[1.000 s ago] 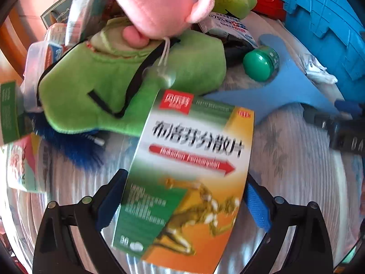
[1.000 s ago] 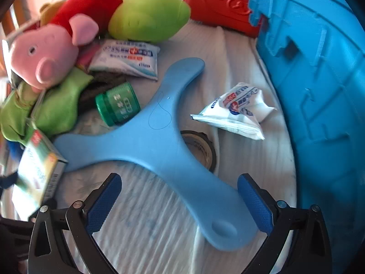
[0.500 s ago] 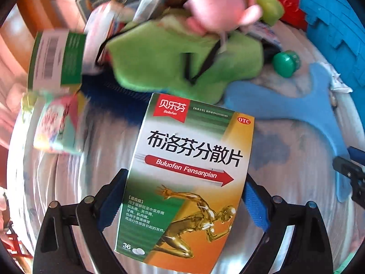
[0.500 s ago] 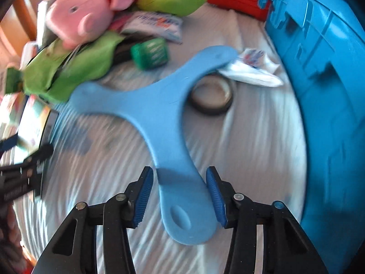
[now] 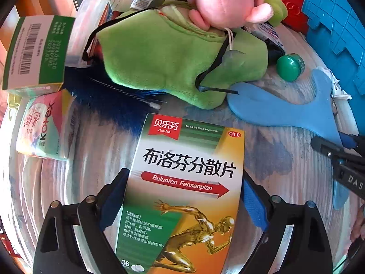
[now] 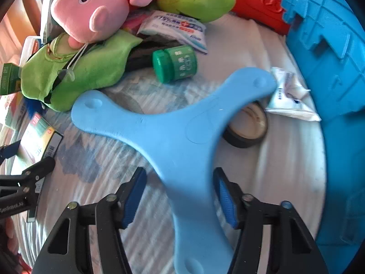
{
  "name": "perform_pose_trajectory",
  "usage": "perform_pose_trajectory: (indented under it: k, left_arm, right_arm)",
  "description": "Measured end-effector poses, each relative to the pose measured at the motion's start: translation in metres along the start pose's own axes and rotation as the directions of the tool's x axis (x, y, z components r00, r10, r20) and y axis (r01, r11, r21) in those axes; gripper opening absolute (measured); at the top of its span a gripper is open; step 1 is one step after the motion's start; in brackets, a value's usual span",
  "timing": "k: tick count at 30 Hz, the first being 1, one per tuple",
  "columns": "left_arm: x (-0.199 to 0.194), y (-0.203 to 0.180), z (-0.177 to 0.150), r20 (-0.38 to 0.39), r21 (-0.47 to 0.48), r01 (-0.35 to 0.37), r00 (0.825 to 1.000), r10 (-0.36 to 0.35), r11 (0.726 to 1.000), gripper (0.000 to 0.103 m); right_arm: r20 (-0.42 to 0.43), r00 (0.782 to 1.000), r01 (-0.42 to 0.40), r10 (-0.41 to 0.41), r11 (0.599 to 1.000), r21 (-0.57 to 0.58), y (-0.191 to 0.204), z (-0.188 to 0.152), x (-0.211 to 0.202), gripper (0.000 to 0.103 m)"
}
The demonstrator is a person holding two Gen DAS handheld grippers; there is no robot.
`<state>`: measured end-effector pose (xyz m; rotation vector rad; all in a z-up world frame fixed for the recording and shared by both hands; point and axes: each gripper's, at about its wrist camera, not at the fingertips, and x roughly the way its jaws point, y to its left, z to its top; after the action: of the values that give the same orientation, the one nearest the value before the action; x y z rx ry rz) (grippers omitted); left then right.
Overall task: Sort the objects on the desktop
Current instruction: 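Grasp the ibuprofen box with the left tool while the right tool grasps the blue Y-shaped piece, then lift the ibuprofen box and blue piece and drop both into the blue crate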
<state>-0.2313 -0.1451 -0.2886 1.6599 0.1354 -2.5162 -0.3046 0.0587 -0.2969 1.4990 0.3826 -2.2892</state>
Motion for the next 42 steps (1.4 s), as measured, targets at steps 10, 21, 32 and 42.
perform_pose_trajectory:
  k: [10,21,32,42]
  left_arm:
    - [-0.04,-0.003,0.012,0.095,0.023,0.008,0.995,-0.01,1.0,0.091]
    - [-0.12,-0.024,0.007,0.261,0.021,0.005,0.965,-0.01,1.0,0.091]
    - [-0.224,-0.06,0.039,0.472,0.078,0.043,0.879,-0.075,0.996,0.091]
    - [-0.29,-0.155,0.065,0.541,0.269,0.142,0.796,-0.272,0.953,0.091]
  right_arm:
    - [0.096,0.995,-0.012,0.013,1.0,-0.008,0.001,-0.007,-0.053,0.039]
    - [0.286,0.958,0.016,-0.006,0.999,-0.034,0.018,0.012,-0.149,0.036]
    - [0.51,0.855,0.12,-0.1,0.993,-0.007,0.024,0.037,-0.273,0.036]
    - [0.576,0.757,0.235,-0.309,0.951,0.202,-0.047,0.014,-0.361,0.036]
